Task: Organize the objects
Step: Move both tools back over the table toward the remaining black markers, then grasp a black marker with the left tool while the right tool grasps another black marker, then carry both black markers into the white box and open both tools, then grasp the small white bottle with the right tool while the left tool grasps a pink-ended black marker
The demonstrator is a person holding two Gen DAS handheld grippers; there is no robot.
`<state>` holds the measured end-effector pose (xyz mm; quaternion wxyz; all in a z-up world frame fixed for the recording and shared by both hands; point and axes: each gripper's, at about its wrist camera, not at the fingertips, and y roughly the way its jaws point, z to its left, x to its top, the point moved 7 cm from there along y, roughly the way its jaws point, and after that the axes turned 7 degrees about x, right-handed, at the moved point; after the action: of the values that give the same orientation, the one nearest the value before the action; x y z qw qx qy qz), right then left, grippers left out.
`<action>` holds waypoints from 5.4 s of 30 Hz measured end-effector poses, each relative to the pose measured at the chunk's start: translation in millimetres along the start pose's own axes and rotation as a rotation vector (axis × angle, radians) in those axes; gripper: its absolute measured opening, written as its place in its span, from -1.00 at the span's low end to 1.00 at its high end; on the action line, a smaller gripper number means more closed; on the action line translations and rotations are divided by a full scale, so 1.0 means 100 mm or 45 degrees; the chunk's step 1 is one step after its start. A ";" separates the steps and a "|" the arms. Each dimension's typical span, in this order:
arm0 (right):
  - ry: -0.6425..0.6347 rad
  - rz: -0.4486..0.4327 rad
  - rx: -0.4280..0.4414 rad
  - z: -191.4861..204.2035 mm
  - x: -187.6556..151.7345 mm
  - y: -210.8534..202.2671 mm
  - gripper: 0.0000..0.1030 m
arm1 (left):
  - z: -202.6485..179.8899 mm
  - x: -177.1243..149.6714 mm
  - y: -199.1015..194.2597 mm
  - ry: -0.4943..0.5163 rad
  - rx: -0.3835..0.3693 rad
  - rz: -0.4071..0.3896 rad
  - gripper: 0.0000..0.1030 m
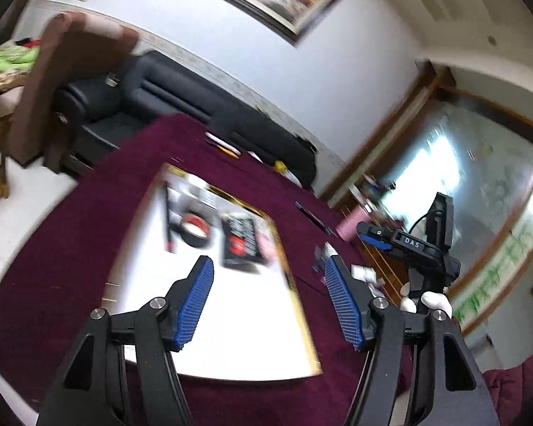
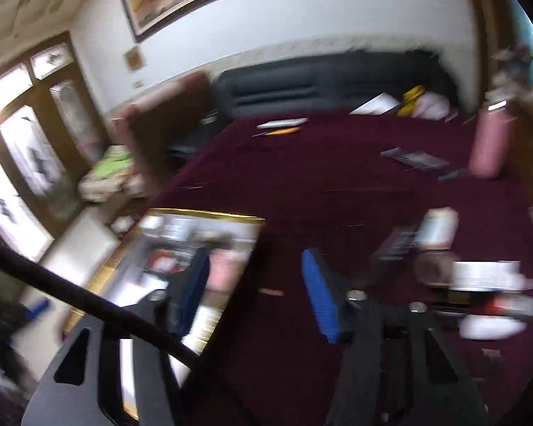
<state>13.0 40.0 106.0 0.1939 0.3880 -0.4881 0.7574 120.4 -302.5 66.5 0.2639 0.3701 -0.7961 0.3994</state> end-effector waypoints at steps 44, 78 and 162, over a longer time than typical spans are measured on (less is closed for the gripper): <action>0.789 -0.082 0.108 -2.49 -1.73 -0.93 0.55 | -3.10 -1.95 2.83 1.210 -0.057 0.767 -0.74; 0.486 0.261 -0.162 -1.93 -1.30 -0.36 0.30 | -2.48 -1.47 2.27 0.762 -0.026 0.597 -0.78; -0.055 -0.471 -0.180 0.05 0.20 -0.73 0.98 | -0.27 0.00 0.73 0.091 0.239 0.192 -0.10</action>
<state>51.9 66.1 165.4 0.3460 0.4726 -0.4647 0.6641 65.2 -250.0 48.5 0.2256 0.3179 -0.7708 0.5039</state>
